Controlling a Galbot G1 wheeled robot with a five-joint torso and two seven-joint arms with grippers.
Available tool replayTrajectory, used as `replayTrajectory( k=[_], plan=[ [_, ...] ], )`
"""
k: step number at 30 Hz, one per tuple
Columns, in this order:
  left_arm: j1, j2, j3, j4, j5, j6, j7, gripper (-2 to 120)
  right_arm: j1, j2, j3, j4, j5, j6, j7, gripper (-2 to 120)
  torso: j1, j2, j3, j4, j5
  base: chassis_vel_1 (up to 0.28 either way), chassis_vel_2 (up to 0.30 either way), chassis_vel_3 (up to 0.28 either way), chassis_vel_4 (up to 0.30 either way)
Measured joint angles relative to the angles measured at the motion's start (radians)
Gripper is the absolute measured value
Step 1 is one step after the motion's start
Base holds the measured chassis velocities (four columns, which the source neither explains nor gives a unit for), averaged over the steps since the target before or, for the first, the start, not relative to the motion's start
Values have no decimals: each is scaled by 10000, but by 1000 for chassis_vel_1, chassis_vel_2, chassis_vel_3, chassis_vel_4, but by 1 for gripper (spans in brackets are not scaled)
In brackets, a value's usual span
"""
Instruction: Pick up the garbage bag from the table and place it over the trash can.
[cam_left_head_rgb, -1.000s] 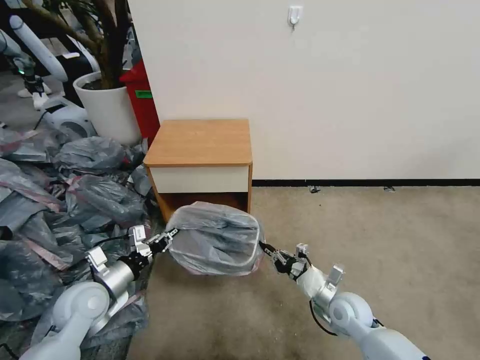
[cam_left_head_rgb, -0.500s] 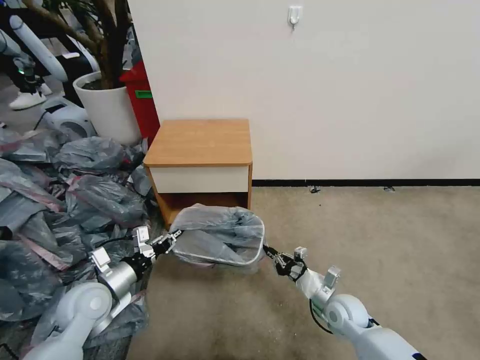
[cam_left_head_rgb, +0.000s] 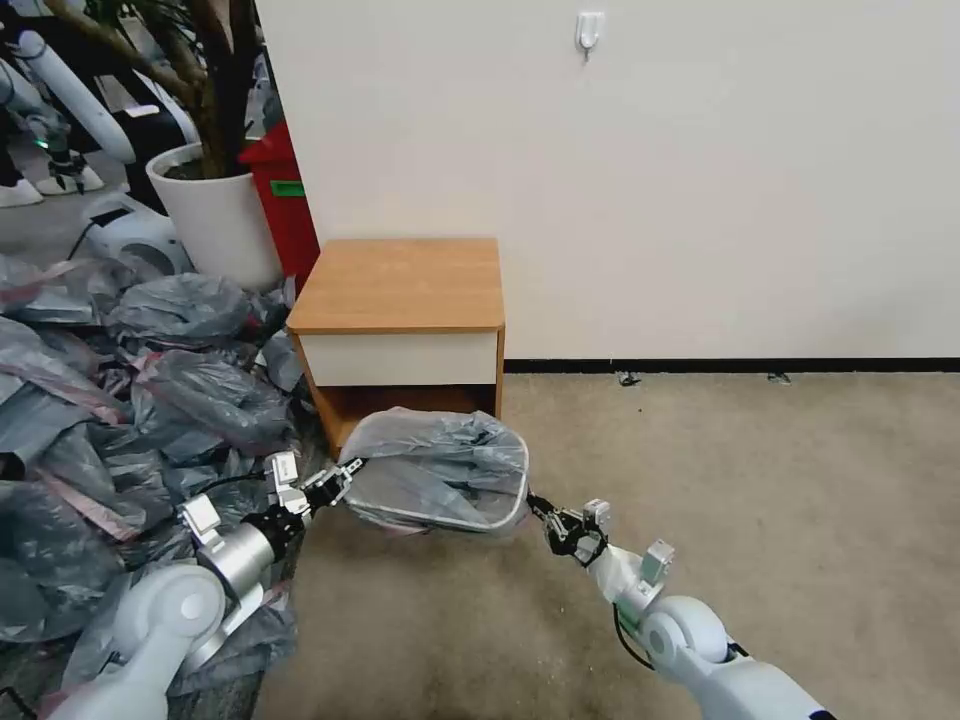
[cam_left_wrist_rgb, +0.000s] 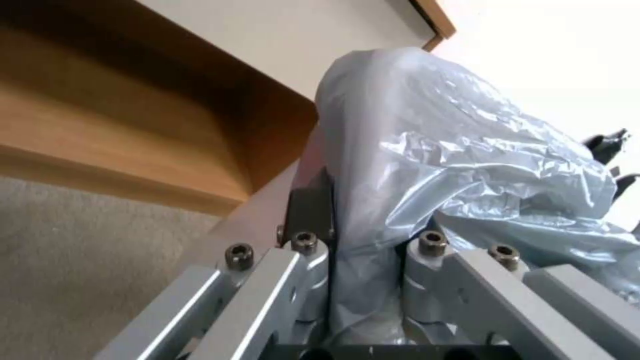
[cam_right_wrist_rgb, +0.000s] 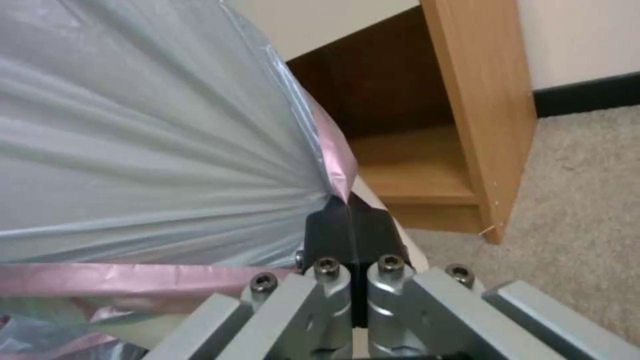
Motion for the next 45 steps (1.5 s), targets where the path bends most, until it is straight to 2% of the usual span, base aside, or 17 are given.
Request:
replayTrajectory(
  k=[3, 5, 7, 10, 11, 15, 17, 18, 19, 23, 24, 28, 41, 45],
  plan=[
    [-48, 3, 2, 91, 40, -50, -75, 10, -67, -33, 20, 127, -5, 75, 183, 5, 0, 0, 0, 1, 0, 0, 0, 0, 0],
    [-140, -6, 30, 203, 85, -187, -239, 10, -180, -78, 53, 259, -7, 94, 414, 15, 0, 0, 0, 0, 0, 0, 0, 0, 0],
    [-154, -10, 32, 217, 88, -201, -259, 10, -198, -84, 58, 278, -7, 99, 450, 17, 0, 0, 0, 0, -1, 0, 0, 0, 0],
    [-255, -25, 43, 293, 98, -280, -461, 10, -334, -152, 136, 416, -77, 174, 639, 32, 0, 0, 0, 0, 0, 0, 0, 0, 0],
    [-255, -25, 43, 293, 98, -280, -461, 10, -334, -152, 136, 416, -77, 174, 639, 32, 0, 0, 0, 0, 0, 0, 0, 0, 0],
    [-341, -39, 43, 370, 103, -425, -732, 9, -516, -229, 254, 596, -201, 273, 794, 51, 1, 0, 0, 0, 0, 0, 0, 0, 0],
    [-346, -42, 42, 372, 103, -436, -771, 9, -540, -231, 267, 636, -207, 281, 834, 53, 0, 0, 0, 0, 0, 0, 0, 0, 0],
    [-348, -49, 41, 375, 103, -450, -851, 9, -592, -230, 286, 746, -205, 314, 921, 61, 0, 0, 0, 0, 0, 0, 0, 0, 0],
    [-348, -49, 41, 375, 103, -450, -851, 9, -592, -230, 286, 746, -205, 314, 921, 61, 0, 0, 0, 0, 0, 0, 0, 0, 0],
    [-315, -70, 31, 371, 120, -462, -942, 9, -725, -217, 312, 1053, -31, 425, 1002, 80, 0, 0, 0, 0, 0, 0, 0, 0, 0],
    [-315, -70, 31, 371, 120, -462, -942, 9, -725, -217, 312, 1053, -31, 425, 1002, 80, 0, 0, 0, 0, 0, 0, 0, 0, 0],
    [-309, -72, 8, 359, 127, -480, -1105, 9, -800, -235, 403, 1177, 16, 492, 1112, 97, 0, 0, 0, 0, 0, 0, 0, 0, 0],
    [-377, -28, 49, 329, 201, -581, -1585, 9, -857, -314, 774, 1874, -27, 429, 2446, 100, 0, 0, 0, 0, 0, 0, 0, 0, 0],
    [-394, -2, 126, 124, 527, -569, -2173, 9, -895, -630, 1140, 2688, -784, 346, 2808, 89, 0, 0, 0, 0, 0, 0, 0, 0, 0]
  ],
)
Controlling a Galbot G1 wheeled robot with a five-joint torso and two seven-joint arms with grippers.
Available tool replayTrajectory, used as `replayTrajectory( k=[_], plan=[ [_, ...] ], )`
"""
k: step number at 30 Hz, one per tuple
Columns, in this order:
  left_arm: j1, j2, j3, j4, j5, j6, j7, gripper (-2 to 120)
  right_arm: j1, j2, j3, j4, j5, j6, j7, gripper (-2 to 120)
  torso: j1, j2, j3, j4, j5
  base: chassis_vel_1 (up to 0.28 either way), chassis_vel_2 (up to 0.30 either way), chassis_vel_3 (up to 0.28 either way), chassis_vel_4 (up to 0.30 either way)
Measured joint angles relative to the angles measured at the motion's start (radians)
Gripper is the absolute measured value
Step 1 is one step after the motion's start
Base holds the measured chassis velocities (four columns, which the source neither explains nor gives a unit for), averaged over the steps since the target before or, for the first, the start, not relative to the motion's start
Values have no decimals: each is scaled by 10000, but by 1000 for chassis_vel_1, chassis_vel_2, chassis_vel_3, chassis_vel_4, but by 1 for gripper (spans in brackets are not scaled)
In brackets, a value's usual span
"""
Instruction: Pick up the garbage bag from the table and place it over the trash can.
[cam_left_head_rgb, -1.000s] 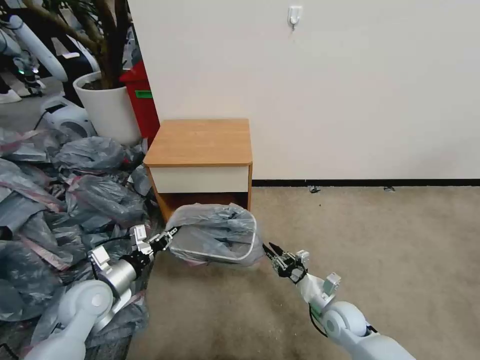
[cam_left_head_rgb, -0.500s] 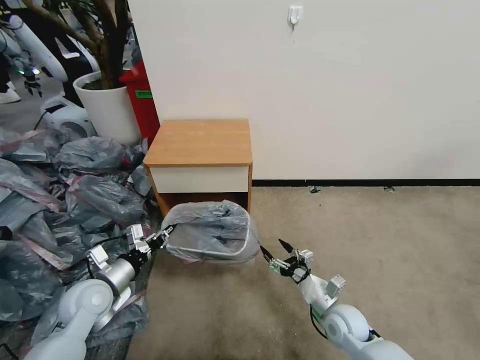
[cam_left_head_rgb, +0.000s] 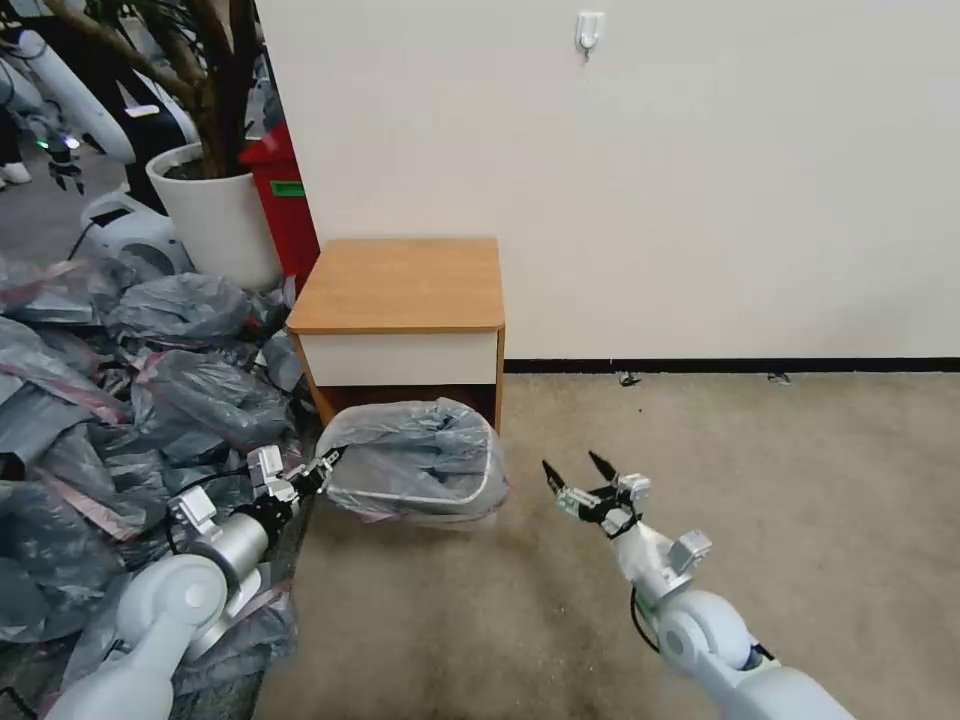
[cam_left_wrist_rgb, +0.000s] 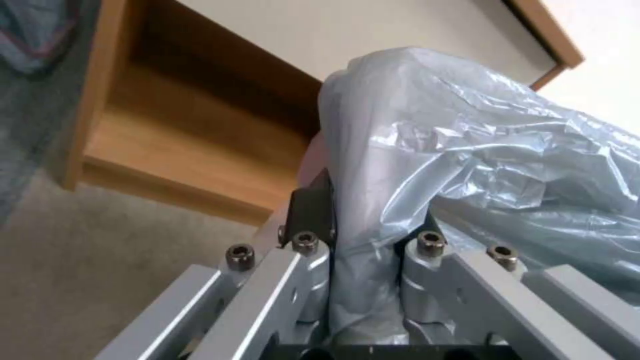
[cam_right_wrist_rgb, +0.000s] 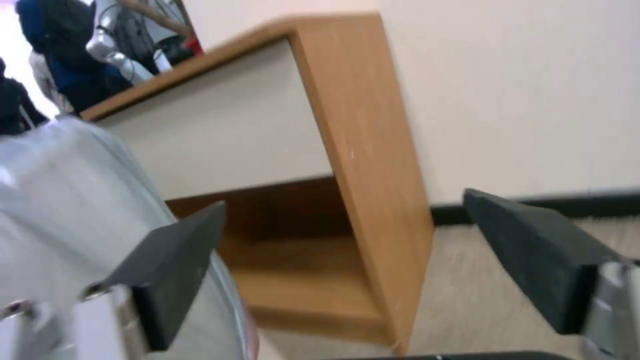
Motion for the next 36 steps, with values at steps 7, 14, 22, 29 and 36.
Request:
replayTrajectory(
  k=[7, 14, 22, 29, 36],
  plan=[
    [57, -53, 242, -380, 730, 57, -738, 9, -227, -351, 11, 1292, -1436, 43, 21, 63, 0, 0, 0, 0, 0, 0, 0, 0, 0],
    [154, -122, 487, -823, 1540, 62, -1105, 9, -210, -670, -387, 2281, -2293, -542, -293, 39, 0, 0, 0, -1, 0, 0, 0, 0, 0],
    [347, -117, 667, -1430, 3076, -44, -1096, 9, -1, -1143, -581, 3056, -3134, -1868, -1160, 11, 0, 0, 0, 0, 1, 0, 0, 0, 0],
    [574, -225, 857, -1891, 4233, -243, -901, 9, 486, -1531, -928, 3467, -3330, -3035, -1876, 0, 0, 0, -1, -1, 1, 0, 0, 0, 0],
    [1000, -453, 947, -2276, 4982, -589, -563, 9, 1328, -1784, -1690, 3600, -3357, -3901, -2032, 0, 0, 0, 0, 1, 1, 0, 0, 0, 0]
  ],
)
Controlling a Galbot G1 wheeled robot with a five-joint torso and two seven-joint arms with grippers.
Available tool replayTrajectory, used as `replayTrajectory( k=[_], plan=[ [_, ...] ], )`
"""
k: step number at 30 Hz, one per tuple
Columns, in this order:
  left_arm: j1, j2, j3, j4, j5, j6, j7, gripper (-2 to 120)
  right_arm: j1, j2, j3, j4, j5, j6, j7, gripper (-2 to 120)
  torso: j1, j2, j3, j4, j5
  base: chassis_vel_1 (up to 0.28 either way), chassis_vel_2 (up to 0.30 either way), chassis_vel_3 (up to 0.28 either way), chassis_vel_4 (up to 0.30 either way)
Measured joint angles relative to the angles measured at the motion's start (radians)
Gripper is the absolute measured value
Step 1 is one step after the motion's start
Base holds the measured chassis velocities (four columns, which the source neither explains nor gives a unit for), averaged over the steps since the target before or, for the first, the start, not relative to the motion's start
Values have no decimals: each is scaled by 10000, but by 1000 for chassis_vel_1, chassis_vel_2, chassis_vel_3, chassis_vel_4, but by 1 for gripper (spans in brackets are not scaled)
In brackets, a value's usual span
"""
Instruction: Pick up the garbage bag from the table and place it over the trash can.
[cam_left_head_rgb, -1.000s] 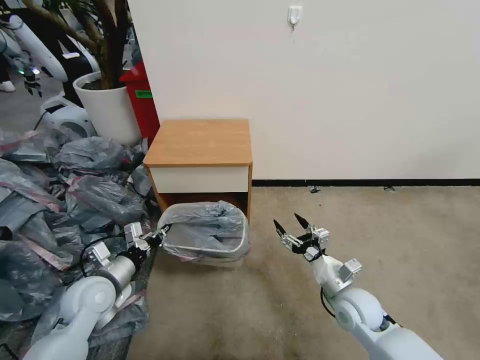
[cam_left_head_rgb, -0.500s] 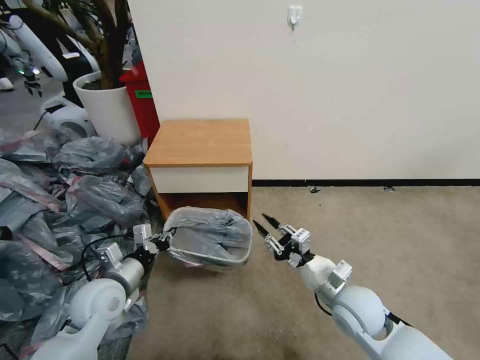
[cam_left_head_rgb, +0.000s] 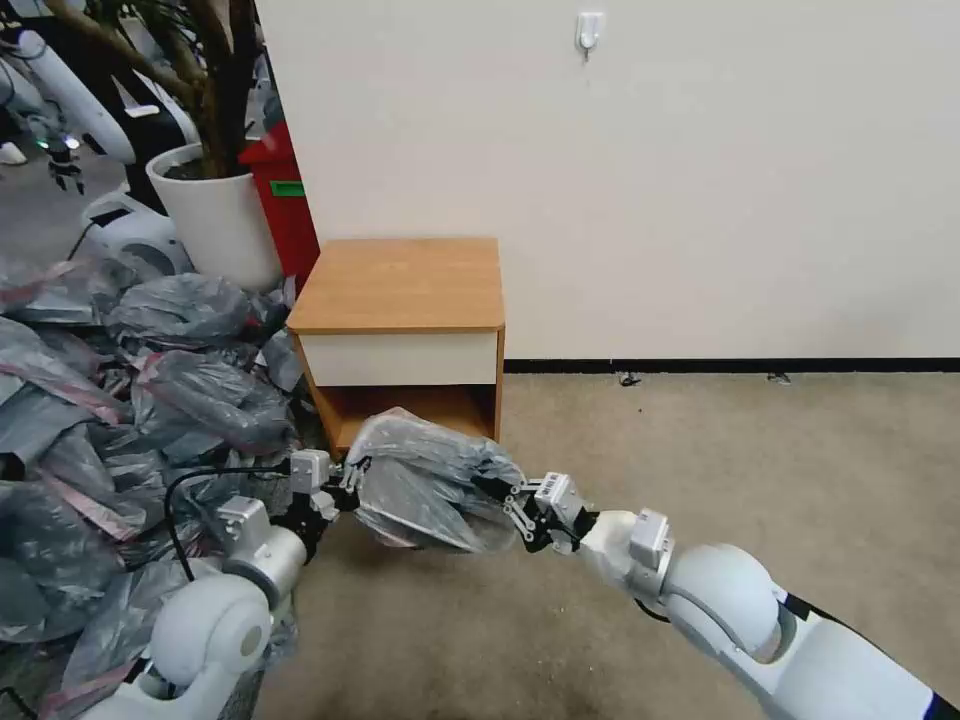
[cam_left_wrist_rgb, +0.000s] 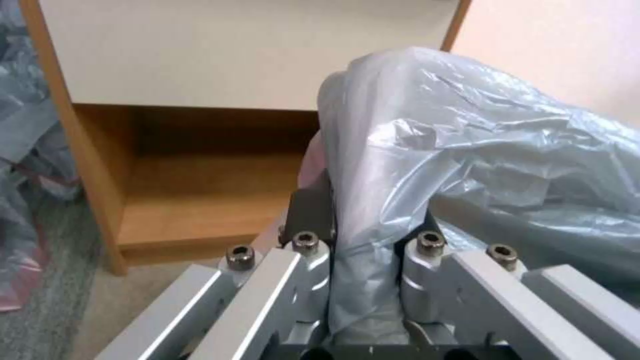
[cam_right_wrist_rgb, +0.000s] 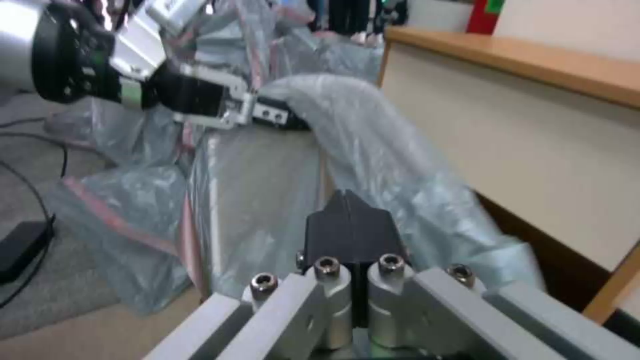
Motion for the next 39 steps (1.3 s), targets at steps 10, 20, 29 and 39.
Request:
replayTrajectory(
  k=[10, 20, 29, 39],
  plan=[
    [391, -279, 34, -237, 645, -298, 159, 9, 657, -31, -678, 6, -50, -1559, 477, 0, -1, 0, 0, -1, -1, 0, 0, 0, 0],
    [318, -510, 296, -68, 1839, -523, 214, 9, 1720, -258, -1539, 272, -123, -3807, 806, 0, 0, 0, 0, -2, -1, 0, 0, 0, 0],
    [229, -533, 422, -10, 2279, -578, 217, 9, 2944, 38, -2337, 566, -114, -5626, 818, 0, 0, 0, 0, -1, -2, 0, 0, 0, 0],
    [141, -522, 563, 30, 2353, -588, 193, 9, 4252, 515, -3609, -703, -242, -6125, 819, 0, 0, 0, 0, 0, -1, 0, 0, 0, 0]
  ],
)
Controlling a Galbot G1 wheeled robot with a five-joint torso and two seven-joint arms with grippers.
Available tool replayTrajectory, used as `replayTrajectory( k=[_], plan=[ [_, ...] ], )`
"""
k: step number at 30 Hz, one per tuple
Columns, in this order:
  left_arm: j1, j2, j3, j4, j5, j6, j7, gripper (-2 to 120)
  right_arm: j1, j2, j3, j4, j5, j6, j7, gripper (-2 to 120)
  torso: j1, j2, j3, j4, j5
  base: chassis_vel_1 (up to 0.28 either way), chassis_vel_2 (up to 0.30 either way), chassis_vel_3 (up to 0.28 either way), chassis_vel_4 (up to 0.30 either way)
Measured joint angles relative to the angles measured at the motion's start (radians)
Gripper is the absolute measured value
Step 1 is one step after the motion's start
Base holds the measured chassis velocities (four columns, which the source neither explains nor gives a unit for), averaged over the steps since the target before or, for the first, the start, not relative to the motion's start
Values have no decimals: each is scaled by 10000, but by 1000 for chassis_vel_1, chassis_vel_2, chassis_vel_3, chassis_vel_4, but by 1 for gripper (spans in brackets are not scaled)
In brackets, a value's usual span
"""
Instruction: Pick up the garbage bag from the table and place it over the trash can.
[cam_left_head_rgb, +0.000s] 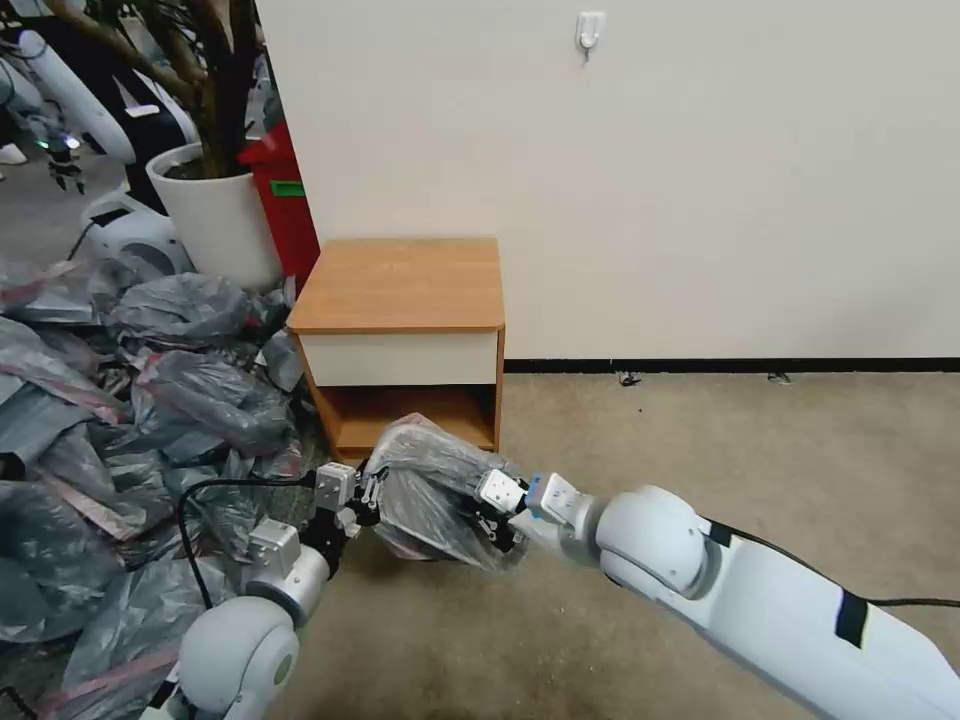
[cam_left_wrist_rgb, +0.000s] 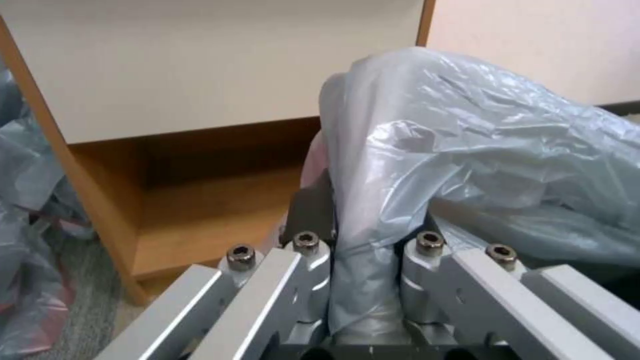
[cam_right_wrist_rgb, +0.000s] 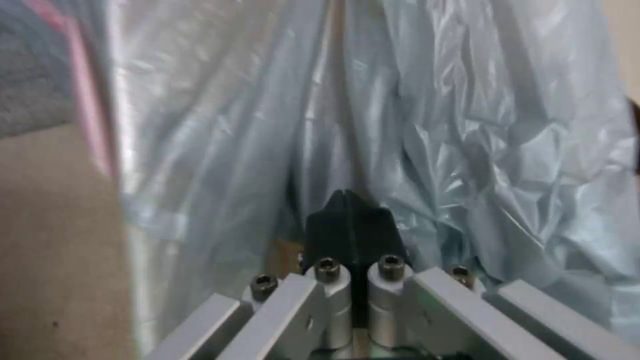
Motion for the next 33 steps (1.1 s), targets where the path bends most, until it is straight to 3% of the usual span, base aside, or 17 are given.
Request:
replayTrajectory(
  k=[17, 33],
  plan=[
    [-135, -88, 229, 140, 56, -6, -13, 9, 1276, 770, -1307, -1474, 40, 44, 167, 0, 0, 0, 0, 0, -1, 0, 0, 0, 0],
    [-204, -212, 298, 179, 90, -16, -49, 9, 1543, 1472, -1906, -2369, 30, 59, 660, 0, 0, 0, 0, 0, -1, 0, 0, 0, 0]
  ],
)
